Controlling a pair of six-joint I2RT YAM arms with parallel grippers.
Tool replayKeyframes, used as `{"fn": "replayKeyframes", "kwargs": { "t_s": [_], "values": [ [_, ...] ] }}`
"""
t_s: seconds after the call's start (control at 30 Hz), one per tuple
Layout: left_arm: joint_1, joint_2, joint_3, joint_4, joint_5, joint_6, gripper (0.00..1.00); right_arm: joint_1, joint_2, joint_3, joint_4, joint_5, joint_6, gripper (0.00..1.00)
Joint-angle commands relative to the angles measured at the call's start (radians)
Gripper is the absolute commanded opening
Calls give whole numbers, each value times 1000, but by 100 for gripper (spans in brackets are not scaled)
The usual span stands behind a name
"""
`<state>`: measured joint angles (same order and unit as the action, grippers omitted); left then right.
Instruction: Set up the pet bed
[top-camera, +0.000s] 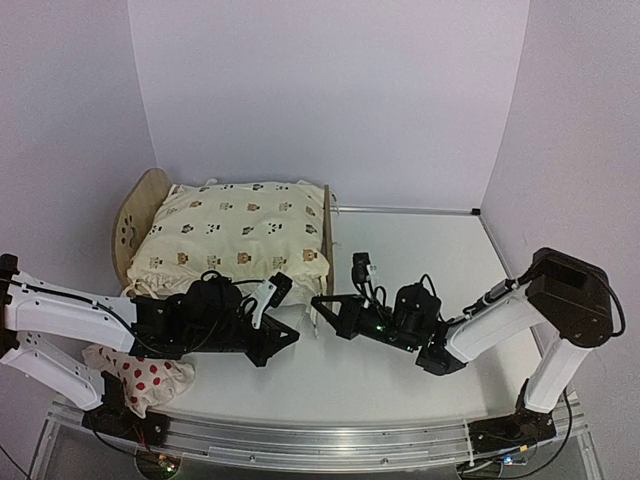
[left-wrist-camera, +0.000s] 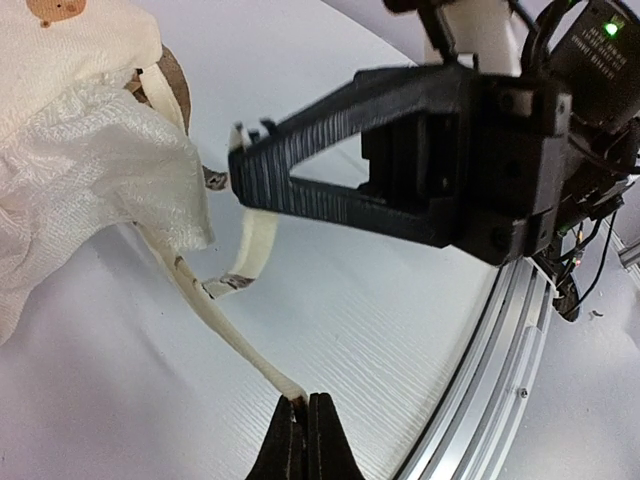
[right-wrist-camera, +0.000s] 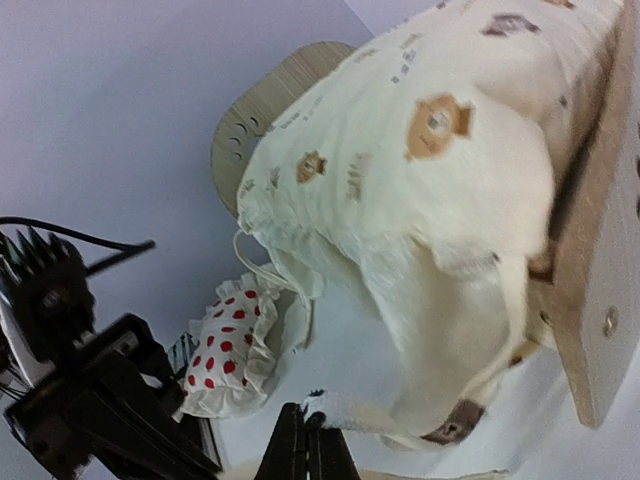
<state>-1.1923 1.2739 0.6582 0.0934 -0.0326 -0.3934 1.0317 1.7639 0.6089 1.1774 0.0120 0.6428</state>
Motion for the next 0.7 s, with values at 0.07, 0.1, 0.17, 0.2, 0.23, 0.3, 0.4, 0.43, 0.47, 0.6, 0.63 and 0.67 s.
{"fn": "replayKeyframes", "kwargs": {
  "t_s": [0.07, 0.1, 0.17, 0.2, 0.23, 0.3, 0.4, 0.43, 0.47, 0.6, 0.63, 0.67],
  "values": [
    [0, -16, 42, -21, 0, -1, 0, -2, 86, -85, 75, 46, 59, 0],
    [0, -10, 44, -21, 5, -1, 0, -1, 97, -92, 77, 52, 60, 0],
    [-1, 2, 49, -19, 18, -1, 0, -1, 113, -110, 83, 72, 58, 0],
    [-1, 8, 51, -17, 26, -1, 0, -1, 116, -119, 84, 83, 54, 0],
    [-1, 15, 53, -16, 29, -3, 0, -1, 116, -127, 85, 94, 49, 0],
    [-1, 30, 59, -13, 30, -5, 0, -1, 109, -137, 86, 109, 30, 0],
    [-1, 57, 69, -4, 66, -6, 0, -2, 90, -165, 85, 142, -4, 0],
    [0, 67, 73, 1, 71, -7, 0, -1, 80, -177, 85, 154, -20, 0],
    [0, 76, 77, 7, 78, -7, 0, -2, 68, -188, 85, 168, -35, 0],
    [-1, 131, 101, 40, 106, -9, 0, -1, 19, -233, 81, 232, -101, 0],
    [-1, 144, 109, 50, 113, -10, 0, -1, 18, -236, 81, 243, -113, 0],
    [-1, 164, 117, 59, 121, -10, 0, -1, 21, -237, 80, 249, -119, 0]
  ]
}}
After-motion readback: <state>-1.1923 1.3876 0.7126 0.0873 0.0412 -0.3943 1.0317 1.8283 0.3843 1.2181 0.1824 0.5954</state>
